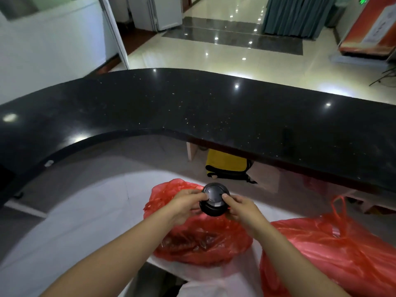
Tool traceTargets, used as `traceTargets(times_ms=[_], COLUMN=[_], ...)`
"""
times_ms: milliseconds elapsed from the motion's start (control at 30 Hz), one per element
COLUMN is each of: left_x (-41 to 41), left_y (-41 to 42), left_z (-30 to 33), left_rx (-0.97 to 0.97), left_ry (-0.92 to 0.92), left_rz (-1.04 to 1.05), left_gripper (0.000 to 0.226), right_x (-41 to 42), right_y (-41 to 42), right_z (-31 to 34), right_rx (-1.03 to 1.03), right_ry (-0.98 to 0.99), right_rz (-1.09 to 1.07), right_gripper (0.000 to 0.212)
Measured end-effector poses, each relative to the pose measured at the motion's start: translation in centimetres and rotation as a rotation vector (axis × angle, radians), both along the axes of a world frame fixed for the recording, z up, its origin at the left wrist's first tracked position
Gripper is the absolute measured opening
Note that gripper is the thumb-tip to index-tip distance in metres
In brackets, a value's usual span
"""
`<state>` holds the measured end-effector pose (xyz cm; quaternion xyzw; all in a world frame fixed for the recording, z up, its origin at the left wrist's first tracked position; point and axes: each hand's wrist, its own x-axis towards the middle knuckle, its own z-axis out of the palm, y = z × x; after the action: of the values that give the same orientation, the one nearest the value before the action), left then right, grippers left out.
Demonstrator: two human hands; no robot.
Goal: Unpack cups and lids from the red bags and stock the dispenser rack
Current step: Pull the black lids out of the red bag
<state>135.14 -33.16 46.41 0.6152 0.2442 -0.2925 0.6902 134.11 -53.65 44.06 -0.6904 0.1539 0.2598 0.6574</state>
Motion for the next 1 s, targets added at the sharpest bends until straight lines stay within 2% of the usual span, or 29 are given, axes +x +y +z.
traceTargets(times_ms=[67, 167, 333, 433, 533, 700, 800, 900, 1000], left_x=[-1.3, -4.0, -10.0, -14.9, -20.4, -30.6, -37.7, -45.6, -52.7], left_y=[1.1, 3.0, 7.5, 11.0, 15.1, 21.6, 25.6, 29.7, 33.3], left_z=[0.7, 1.2, 0.7, 0.6, 0.7, 0.4, 0.0, -0.5, -1.1], left_rx=[-0.033, -0.005, 0.091, 0.129, 0.13, 0.147, 0.27, 0.526, 0.807], left_ry=[-0.055, -0.129, -0.128, -0.125, -0.121, -0.141, -0.128, -0.075, -0.048], left_rz=[0.025, 0.102, 0.394, 0.551, 0.678, 0.805, 0.884, 0.898, 0.821], left_gripper=[0.032, 0.031, 0.035, 0.027, 0.033, 0.036, 0.036, 0.033, 0.018], right_x=[0.4, 1.0, -0.2, -2.9, -6.4, -13.2, -18.9, -25.2, -30.7], right_y=[0.3, 2.4, 9.6, 14.2, 18.8, 28.0, 33.9, 39.2, 44.1], right_z=[0.7, 0.3, -0.9, -0.7, -0.2, 0.2, 0.4, -0.1, -1.1], right_rx=[0.091, 0.129, 0.133, 0.146, 0.227, 0.136, 0.09, 0.045, -0.022], right_ry=[0.019, 0.02, -0.01, -0.005, 0.05, 0.096, 0.11, 0.137, 0.114], right_rz=[0.03, 0.086, 0.303, 0.484, 0.675, 0.817, 0.928, 0.997, 1.045], right_gripper=[0.022, 0.025, 0.025, 0.021, 0.029, 0.038, 0.037, 0.038, 0.03])
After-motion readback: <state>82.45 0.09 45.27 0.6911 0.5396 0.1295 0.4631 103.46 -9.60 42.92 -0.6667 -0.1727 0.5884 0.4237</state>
